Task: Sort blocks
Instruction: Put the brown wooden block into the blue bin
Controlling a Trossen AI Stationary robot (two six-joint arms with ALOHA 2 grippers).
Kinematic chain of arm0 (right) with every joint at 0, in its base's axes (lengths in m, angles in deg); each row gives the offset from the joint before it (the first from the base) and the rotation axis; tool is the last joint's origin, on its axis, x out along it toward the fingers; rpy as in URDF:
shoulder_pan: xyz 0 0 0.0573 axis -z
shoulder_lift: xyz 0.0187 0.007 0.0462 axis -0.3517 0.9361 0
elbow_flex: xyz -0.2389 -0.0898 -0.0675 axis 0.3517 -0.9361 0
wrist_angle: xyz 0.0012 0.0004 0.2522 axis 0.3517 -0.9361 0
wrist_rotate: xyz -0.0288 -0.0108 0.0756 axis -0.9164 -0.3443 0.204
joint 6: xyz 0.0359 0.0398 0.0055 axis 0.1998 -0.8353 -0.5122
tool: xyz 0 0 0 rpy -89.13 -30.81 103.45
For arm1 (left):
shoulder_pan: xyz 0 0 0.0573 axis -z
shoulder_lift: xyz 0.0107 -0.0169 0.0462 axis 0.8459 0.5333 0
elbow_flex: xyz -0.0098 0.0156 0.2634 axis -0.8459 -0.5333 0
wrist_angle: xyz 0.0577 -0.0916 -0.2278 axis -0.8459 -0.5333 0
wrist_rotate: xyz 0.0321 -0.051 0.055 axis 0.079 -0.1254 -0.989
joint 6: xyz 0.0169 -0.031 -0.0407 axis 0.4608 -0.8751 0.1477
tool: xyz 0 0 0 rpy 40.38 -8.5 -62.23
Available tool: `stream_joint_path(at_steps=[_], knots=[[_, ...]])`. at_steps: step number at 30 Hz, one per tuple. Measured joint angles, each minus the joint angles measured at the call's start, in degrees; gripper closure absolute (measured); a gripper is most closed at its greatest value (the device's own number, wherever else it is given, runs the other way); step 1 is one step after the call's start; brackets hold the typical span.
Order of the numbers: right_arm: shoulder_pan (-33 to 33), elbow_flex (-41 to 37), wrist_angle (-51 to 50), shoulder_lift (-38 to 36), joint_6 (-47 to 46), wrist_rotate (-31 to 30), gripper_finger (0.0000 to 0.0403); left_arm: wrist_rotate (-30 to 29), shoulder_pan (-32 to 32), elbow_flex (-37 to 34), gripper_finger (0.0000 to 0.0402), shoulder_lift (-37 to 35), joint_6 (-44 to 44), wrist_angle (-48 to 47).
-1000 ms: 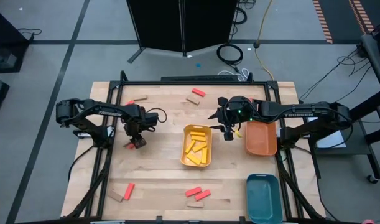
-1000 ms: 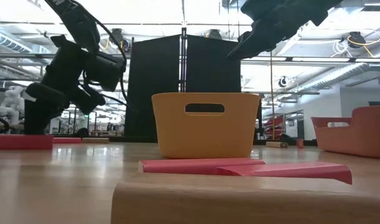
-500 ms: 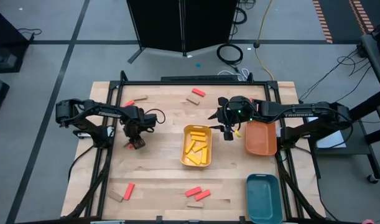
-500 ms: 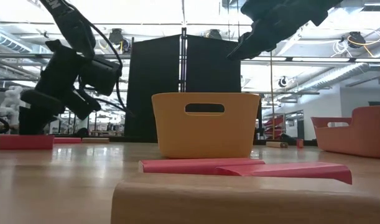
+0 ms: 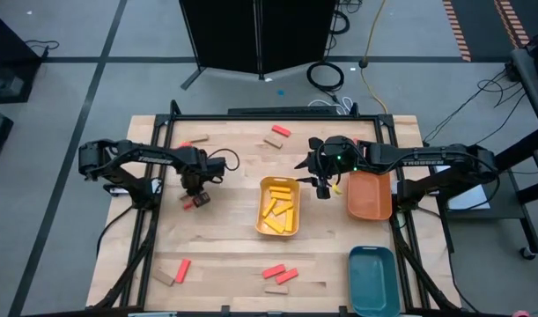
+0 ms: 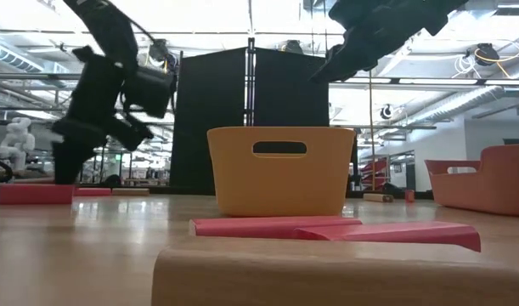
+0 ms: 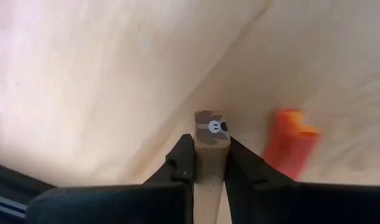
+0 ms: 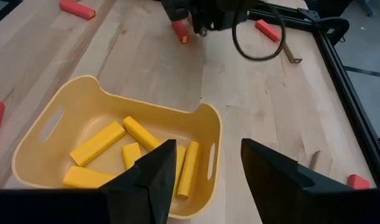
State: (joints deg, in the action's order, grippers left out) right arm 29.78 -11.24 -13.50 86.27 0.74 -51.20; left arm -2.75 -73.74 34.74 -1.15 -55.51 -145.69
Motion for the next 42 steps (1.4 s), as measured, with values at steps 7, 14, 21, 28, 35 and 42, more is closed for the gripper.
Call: stream_joint_path(at_steps=[7,14,21,28,35,42], knots=[[0.00,1.28,-1.36,-0.07,-2.91,-0.18,0.0229,0.39,2.50,5.40,0.0350,-6.30,6.23,6.50],[0.00,1.28,-2.22,-0.21,-4.86,-8.31,0.0229,8.96,6.85,4.21,0.0355,-13.48,11.19,32.55],[-0.03,1.37,-9.16,-3.10,-11.71,-11.80,0.0229,10.14,11.41,3.10,0.0356,-11.83,19.14,56.85],[-0.26,3.62,-18.37,-8.52,-19.21,-16.08,0.0229,16.48,14.31,3.01,0.0356,-2.94,25.42,80.69],[-0.21,3.91,-18.92,-12.70,-20.44,-22.50,0.0229,22.44,16.80,4.80,0.0356,11.13,25.34,111.35],[-0.21,3.91,-18.62,-13.09,-20.31,-22.52,0.0229,23.06,20.20,16.50,0.0356,24.55,26.71,118.78]])
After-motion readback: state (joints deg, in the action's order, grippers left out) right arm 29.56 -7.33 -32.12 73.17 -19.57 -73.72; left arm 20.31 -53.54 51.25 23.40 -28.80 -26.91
